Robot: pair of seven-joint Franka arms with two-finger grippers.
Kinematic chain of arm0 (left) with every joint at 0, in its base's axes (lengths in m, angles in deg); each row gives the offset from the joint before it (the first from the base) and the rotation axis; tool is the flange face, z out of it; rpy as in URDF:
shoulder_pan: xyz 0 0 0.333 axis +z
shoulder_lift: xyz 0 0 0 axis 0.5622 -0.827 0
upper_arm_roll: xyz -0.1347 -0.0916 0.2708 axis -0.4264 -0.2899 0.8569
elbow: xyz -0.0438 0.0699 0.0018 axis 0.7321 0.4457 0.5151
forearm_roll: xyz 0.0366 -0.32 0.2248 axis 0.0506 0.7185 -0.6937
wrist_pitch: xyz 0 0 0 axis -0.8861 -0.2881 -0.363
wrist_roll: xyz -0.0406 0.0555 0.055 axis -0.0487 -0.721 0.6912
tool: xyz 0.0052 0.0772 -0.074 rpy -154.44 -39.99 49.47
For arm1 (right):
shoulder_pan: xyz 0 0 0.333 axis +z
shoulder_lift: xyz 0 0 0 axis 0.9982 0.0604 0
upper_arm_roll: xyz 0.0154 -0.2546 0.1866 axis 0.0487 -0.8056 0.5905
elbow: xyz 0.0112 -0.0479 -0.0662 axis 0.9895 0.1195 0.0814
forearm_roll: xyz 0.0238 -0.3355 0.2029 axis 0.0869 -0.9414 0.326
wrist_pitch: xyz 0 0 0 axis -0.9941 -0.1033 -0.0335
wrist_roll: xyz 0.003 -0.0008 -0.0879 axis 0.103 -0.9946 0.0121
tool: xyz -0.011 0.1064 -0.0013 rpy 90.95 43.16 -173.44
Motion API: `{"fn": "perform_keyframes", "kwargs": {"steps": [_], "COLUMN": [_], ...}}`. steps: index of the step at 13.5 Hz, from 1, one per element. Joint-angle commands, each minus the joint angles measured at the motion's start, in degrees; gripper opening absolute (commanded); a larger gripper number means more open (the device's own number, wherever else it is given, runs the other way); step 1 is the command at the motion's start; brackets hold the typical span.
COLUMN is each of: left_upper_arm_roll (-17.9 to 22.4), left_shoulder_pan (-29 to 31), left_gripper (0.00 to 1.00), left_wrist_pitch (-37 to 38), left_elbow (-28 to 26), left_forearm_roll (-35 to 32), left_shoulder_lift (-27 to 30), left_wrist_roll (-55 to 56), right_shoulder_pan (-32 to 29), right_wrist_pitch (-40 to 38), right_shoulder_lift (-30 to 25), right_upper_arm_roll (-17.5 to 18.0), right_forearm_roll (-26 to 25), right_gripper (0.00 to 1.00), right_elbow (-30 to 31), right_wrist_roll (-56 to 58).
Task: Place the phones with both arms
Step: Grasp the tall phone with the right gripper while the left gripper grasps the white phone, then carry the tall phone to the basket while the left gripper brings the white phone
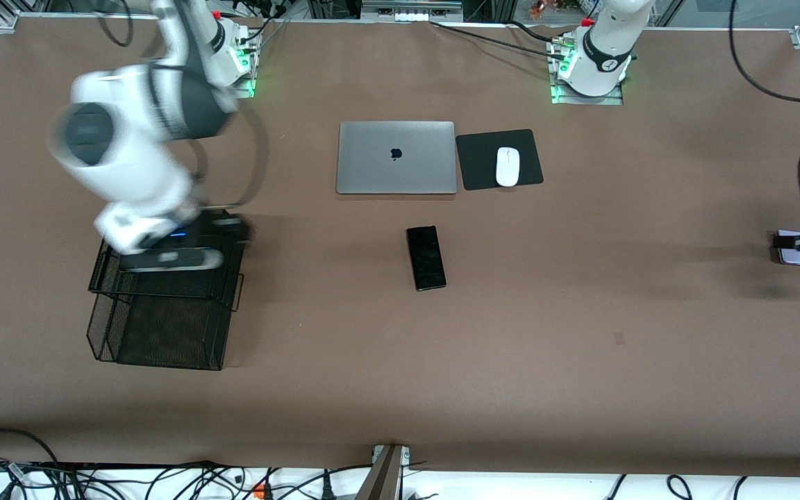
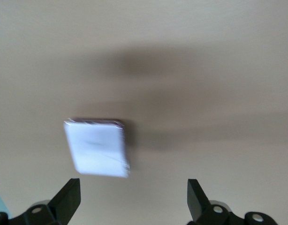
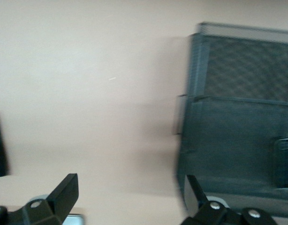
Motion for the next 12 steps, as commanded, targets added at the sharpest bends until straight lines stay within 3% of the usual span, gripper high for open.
{"fn": "perform_keyframes", "kwargs": {"steps": [1,3,5,9,10,11,12], "left_upper_arm_roll": [-2.23,-2.23,-2.23,-2.23,-2.14,-2.05,-2.05], "left_shoulder_pan": [8.38,11.64,12.53,12.62,12.36,12.09,12.00], "left_gripper": [1.00,1.00,1.00,1.00,0.77,0.43,0.30], "left_wrist_pitch": [-15.13,-20.54,-20.91,-20.99,-20.91,-20.82,-20.47], "left_elbow": [-5.65,-7.25,-7.25,-6.90,-6.81,-6.81,-6.73], "left_forearm_roll": [4.69,6.29,9.70,11.21,11.21,11.13,11.04], "left_shoulder_lift": [-0.76,-3.30,-4.98,-5.69,-5.69,-5.60,-5.43], "left_wrist_roll": [-16.71,-19.66,-19.67,-19.23,-19.06,-18.79,-18.27], "right_shoulder_pan": [2.51,3.66,5.76,10.43,10.52,10.87,11.31], "right_wrist_pitch": [-0.19,0.59,3.57,14.12,15.79,17.20,18.69], "right_shoulder_lift": [11.10,18.84,24.83,32.84,33.99,35.04,36.10], "right_upper_arm_roll": [6.00,10.23,12.53,12.62,12.62,12.62,12.62], "right_forearm_roll": [0.41,0.41,0.32,0.24,0.06,-0.29,-0.38], "right_gripper": [1.00,1.00,1.00,1.00,1.00,1.00,1.00], "right_elbow": [-11.02,-19.20,-24.14,-25.13,-25.13,-25.13,-25.04], "right_wrist_roll": [-6.98,-8.31,-9.71,-10.95,-10.95,-10.69,-10.51]}}
